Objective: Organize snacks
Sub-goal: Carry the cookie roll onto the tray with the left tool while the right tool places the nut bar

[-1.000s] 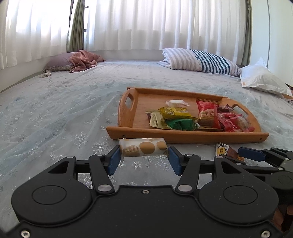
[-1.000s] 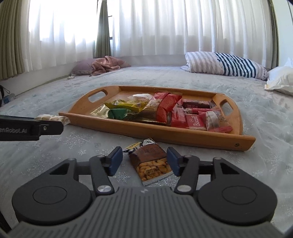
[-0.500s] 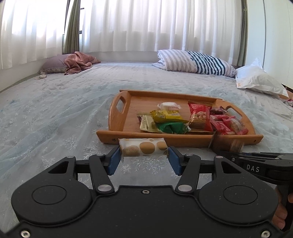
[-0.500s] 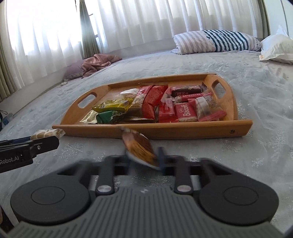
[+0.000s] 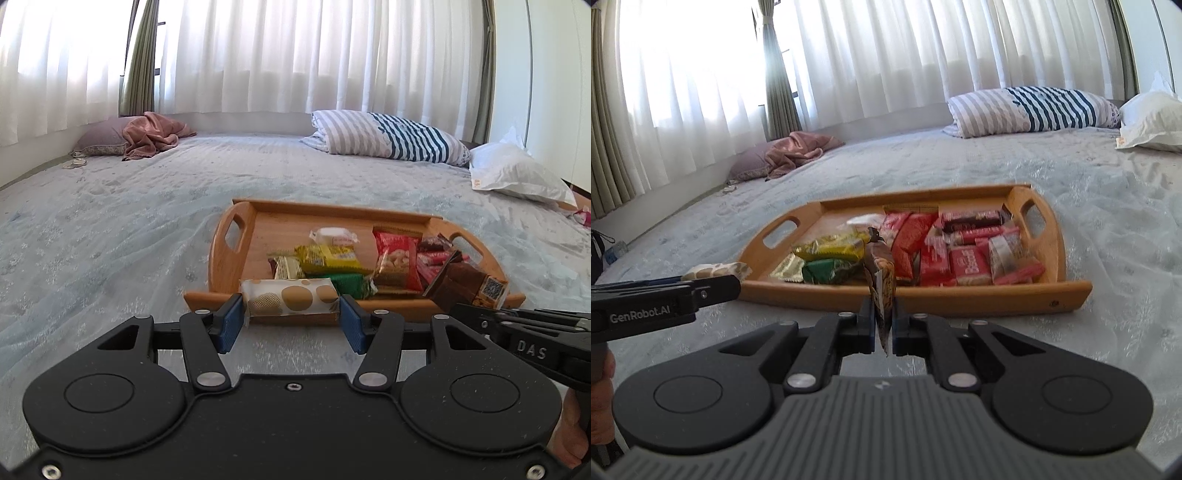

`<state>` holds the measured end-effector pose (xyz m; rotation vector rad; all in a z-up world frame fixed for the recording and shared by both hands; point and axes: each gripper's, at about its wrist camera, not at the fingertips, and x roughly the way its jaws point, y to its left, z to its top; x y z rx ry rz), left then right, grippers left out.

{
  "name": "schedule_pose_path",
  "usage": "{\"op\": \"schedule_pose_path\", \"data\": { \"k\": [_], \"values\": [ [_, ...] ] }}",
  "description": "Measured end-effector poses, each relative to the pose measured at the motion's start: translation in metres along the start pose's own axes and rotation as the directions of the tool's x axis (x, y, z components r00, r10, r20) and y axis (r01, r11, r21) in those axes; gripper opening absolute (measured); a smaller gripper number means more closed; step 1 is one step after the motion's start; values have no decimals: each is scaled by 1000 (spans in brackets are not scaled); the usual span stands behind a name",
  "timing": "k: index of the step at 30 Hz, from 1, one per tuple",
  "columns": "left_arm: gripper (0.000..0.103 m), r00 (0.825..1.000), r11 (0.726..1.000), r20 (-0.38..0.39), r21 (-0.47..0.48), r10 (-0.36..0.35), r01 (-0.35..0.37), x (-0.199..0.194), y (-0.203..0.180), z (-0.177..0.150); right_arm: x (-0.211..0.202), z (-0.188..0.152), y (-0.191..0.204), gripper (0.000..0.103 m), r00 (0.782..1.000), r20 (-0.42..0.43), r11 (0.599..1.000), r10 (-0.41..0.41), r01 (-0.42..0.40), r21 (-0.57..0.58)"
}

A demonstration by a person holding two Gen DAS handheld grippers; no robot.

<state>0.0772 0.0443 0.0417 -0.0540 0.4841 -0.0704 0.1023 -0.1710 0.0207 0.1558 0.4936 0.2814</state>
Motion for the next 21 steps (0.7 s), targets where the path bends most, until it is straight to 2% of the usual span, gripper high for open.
{"op": "schedule_pose_path", "data": {
  "k": [10,21],
  "values": [
    [52,999,1000,27,-21,-16,17,28,4,34,11,32,-12,11,999,41,999,-23,22,24],
    [51,1000,999,9,-37,-10,11,76,9,63,44,59,-23,11,997,36,997,-71,72,-11]
  ]
}}
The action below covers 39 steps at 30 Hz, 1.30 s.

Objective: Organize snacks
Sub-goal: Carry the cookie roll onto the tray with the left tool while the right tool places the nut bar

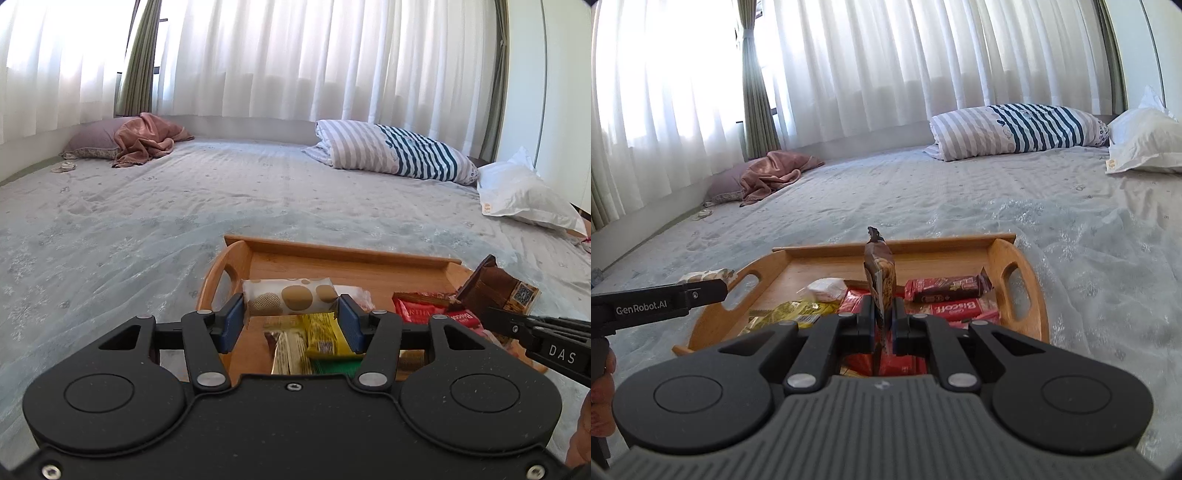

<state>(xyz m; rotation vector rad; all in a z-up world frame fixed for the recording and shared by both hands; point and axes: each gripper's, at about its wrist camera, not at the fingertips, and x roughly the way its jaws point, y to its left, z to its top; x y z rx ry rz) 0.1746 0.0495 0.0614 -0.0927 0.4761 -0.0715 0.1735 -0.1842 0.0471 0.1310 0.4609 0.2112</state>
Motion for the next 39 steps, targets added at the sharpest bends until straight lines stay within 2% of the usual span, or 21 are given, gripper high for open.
{"op": "schedule_pose_path", "data": {
  "k": [6,11,21,29,39],
  "values": [
    [51,1000,1000,-15,11,1,-1,23,-2,3,17,12,-2,11,1000,4,1000,2,-2,-5],
    [51,999,1000,-39,-15,4,-4,43,1,5,33,21,-2,11,1000,-2,1000,2,-2,-22],
    [51,998,1000,-69,-24,11,-12,76,7,17,68,35,-8,11,998,-58,1000,6,-7,-23],
    [51,995,999,-95,-31,19,-22,97,9,16,88,38,-7,11,995,-95,998,-13,7,-68],
    [51,993,999,-117,-29,22,-26,117,8,15,114,38,-12,11,988,-157,999,-9,3,-39]
  ]
}}
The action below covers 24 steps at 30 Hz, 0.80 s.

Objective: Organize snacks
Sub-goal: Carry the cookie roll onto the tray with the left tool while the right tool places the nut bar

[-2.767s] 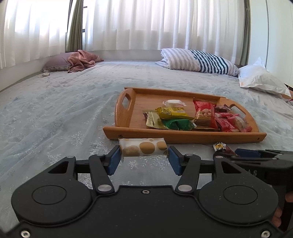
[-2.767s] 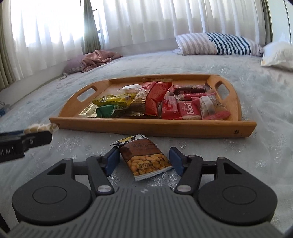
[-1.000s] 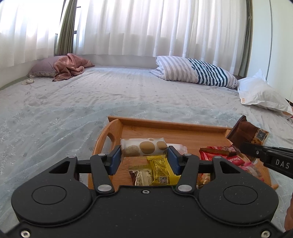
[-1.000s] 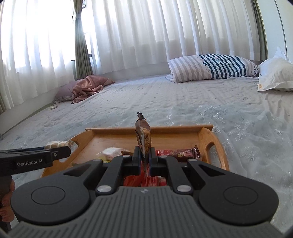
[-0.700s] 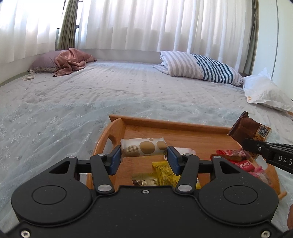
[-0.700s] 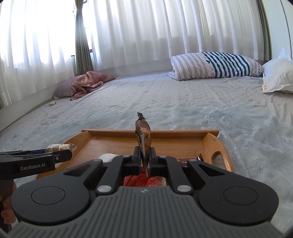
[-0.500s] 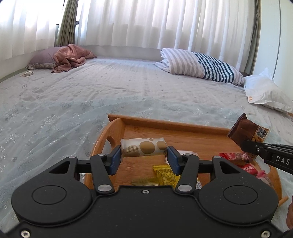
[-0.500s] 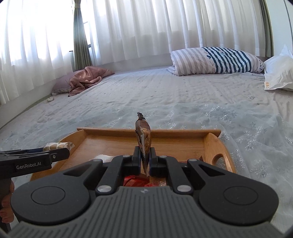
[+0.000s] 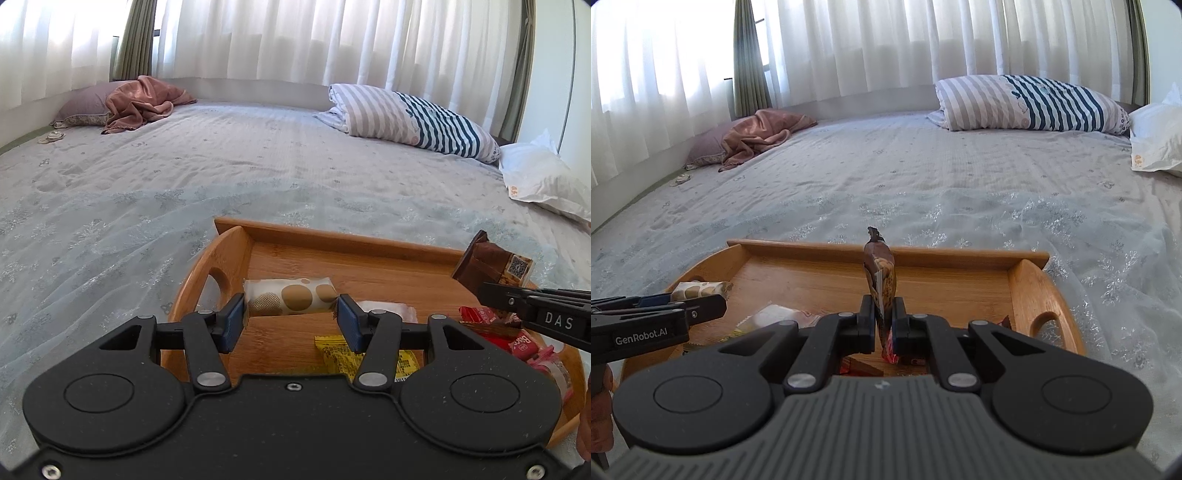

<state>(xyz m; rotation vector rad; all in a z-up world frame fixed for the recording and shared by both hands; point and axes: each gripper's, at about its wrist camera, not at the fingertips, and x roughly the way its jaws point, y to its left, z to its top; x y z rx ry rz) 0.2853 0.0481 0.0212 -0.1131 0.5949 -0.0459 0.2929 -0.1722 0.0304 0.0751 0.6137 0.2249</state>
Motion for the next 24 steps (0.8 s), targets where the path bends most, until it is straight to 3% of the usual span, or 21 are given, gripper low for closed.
{"op": "schedule_pose_path", "data": {
  "k": [10,24],
  "values": [
    [51,1000,1000,-10,-16,4,-4,13,0,4,17,10,-3,11,999,-46,999,27,-26,26],
    [51,1000,1000,-25,-14,18,-19,25,0,0,33,12,7,11,996,-90,999,7,-10,-34]
  ]
}}
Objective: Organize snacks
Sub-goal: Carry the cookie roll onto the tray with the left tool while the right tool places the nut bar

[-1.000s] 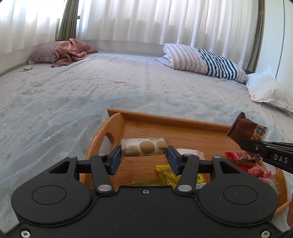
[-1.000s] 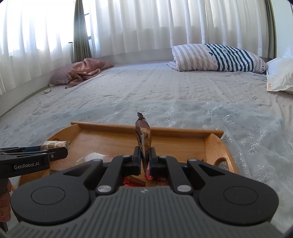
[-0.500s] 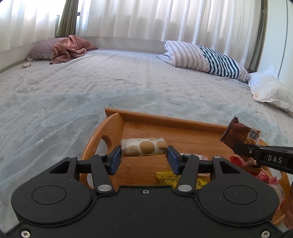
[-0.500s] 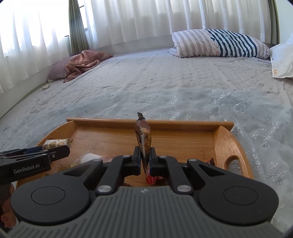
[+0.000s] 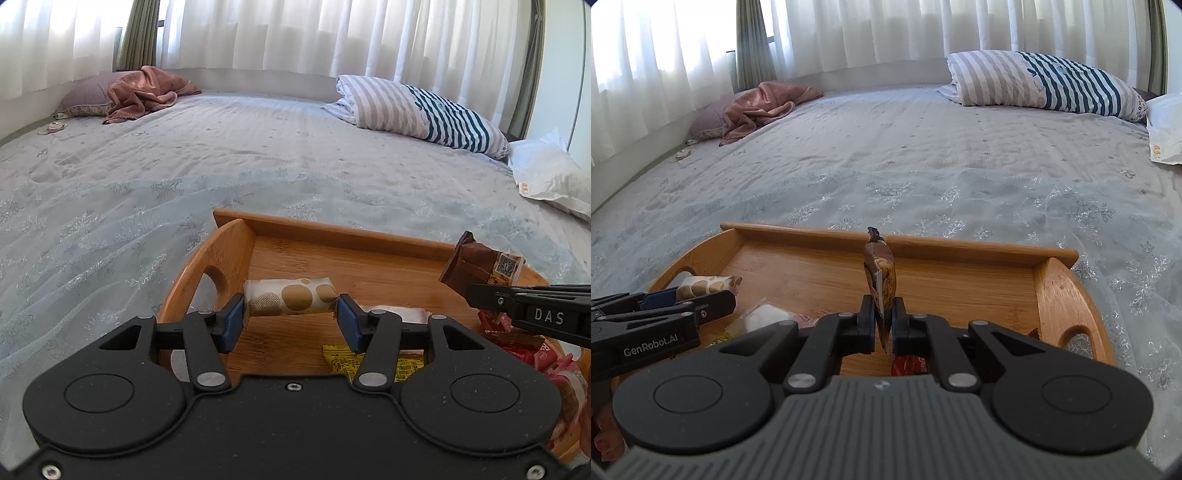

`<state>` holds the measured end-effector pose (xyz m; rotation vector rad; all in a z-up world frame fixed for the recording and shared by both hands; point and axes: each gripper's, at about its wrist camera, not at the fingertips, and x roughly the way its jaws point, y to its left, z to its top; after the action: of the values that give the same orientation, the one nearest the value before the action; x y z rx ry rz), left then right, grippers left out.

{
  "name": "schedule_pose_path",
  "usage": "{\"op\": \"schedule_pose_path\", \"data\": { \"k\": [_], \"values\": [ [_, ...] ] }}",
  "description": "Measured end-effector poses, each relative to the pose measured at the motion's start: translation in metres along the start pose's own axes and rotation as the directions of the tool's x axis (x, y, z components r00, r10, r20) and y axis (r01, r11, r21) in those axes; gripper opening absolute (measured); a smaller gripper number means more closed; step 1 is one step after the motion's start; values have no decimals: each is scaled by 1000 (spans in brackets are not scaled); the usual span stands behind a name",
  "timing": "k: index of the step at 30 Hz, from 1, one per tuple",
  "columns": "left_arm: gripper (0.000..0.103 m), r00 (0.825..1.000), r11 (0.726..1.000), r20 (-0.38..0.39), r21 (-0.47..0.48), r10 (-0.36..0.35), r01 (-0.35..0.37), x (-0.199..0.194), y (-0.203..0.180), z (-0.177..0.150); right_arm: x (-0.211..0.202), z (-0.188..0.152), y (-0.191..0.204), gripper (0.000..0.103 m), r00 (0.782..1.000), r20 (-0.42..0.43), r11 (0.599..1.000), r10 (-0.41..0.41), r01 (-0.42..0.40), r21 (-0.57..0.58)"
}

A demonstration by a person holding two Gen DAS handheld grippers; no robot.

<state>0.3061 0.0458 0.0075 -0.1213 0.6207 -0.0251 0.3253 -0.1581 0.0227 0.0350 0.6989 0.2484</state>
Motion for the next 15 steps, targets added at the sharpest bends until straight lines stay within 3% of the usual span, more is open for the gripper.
{"op": "schedule_pose_path", "data": {
  "k": [11,12,14,15],
  "values": [
    [51,1000,1000,-3,15,2,-2,1,-1,0,5,-1,-5,14,1000,-21,999,4,-3,40],
    [52,1000,1000,-4,16,1,-1,1,-2,0,6,0,-7,18,1000,-21,999,4,-3,45],
    [52,1000,1000,-5,17,1,-1,1,-1,1,4,0,-8,35,1000,-13,999,1,-1,50],
    [52,1000,1000,-5,17,1,-1,1,-1,0,4,0,-9,36,1000,-11,999,0,0,51]
  ]
}}
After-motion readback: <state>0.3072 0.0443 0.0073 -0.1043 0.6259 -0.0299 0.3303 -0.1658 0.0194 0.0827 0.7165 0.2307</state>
